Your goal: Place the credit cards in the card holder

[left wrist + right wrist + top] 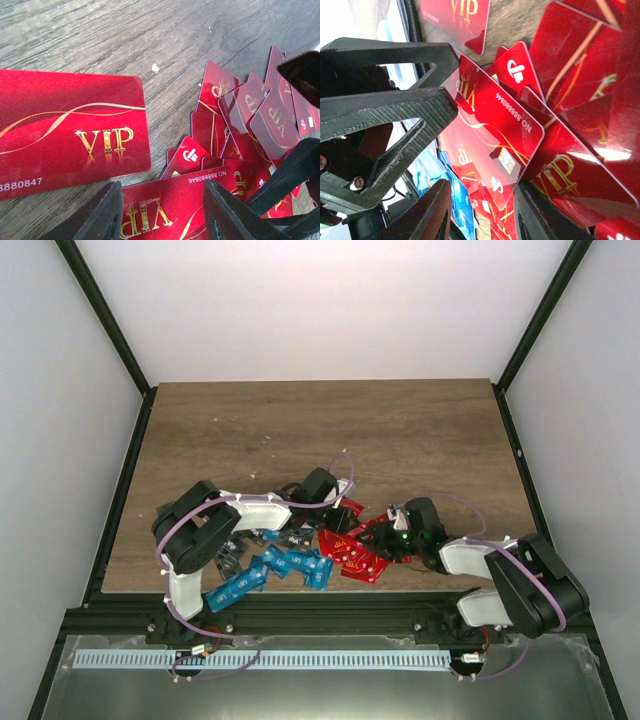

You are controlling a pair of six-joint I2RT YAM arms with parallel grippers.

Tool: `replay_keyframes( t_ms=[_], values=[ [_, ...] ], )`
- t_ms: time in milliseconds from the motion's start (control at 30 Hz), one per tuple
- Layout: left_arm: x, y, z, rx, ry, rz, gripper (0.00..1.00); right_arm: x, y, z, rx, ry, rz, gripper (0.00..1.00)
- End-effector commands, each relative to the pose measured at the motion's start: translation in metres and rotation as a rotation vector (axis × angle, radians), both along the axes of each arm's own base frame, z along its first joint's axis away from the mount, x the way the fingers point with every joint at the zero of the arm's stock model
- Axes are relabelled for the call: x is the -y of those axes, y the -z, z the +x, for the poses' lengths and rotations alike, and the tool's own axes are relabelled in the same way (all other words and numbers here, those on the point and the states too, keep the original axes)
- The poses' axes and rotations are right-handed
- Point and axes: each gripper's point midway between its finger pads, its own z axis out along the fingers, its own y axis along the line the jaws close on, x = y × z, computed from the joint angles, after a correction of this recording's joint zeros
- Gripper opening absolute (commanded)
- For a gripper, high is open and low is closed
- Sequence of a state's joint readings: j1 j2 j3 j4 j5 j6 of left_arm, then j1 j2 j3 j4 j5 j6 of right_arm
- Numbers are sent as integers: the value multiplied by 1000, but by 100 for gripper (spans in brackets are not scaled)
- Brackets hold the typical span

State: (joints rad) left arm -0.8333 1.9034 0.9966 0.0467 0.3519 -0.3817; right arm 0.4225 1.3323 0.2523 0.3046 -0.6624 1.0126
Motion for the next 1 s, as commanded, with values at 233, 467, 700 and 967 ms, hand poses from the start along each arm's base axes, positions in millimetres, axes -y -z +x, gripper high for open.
replay_keyframes(
  t_ms=[233, 467, 700, 967],
  values=[
    [-21, 33, -27, -116, -5, 103, 46, 1, -10, 18, 32, 106, 65, 25],
    [-20, 33, -28, -121, -3, 99, 46, 4, -8, 20, 33, 135, 68, 14],
    [-17, 20, -25, -108, -14, 73, 46, 0, -7, 16, 29, 104, 81, 1],
    [-15, -36, -8, -17, -90, -5, 52, -2, -20, 14, 73, 73, 95, 1]
  ],
)
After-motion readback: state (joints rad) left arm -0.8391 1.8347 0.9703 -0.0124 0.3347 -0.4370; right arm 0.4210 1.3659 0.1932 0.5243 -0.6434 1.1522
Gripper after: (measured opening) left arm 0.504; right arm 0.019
